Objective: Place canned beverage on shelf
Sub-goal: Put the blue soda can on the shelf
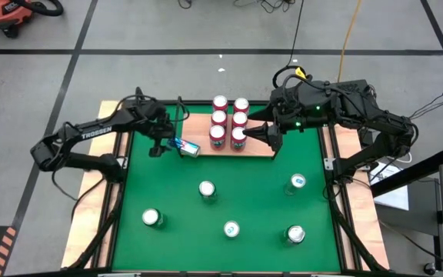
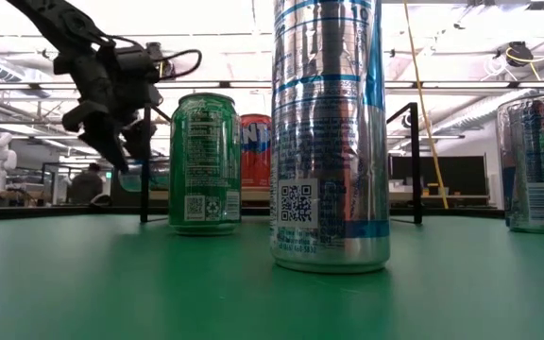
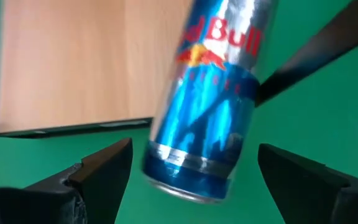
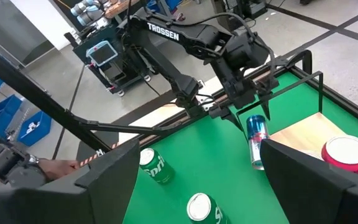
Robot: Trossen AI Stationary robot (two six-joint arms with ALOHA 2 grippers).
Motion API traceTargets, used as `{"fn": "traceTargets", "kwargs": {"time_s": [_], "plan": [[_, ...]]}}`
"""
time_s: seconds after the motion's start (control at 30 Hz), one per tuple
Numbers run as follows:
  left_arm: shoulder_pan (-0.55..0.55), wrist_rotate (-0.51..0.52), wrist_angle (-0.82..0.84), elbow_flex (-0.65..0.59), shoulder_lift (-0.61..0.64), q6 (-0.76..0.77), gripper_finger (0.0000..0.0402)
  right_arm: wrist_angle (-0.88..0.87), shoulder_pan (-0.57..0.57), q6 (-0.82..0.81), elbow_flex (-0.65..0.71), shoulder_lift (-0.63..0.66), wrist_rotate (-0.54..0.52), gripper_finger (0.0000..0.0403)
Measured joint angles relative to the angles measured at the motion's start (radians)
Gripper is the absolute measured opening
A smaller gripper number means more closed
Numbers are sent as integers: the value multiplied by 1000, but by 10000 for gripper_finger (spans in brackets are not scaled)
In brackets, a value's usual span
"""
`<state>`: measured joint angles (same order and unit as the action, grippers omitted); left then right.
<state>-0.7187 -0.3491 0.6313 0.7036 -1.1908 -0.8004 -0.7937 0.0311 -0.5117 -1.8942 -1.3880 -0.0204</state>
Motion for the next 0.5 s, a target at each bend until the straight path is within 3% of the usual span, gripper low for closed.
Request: {"fn": "traceTargets", "kwargs": {"time_s": [0.37,0.5], "plan": [[25,-16,-53,1,-49,8,346,-1,0,-4,0,0,0,322],[25,-15,-50,1,-49,8,322,0,0,-3,0,0,0,322]]}}
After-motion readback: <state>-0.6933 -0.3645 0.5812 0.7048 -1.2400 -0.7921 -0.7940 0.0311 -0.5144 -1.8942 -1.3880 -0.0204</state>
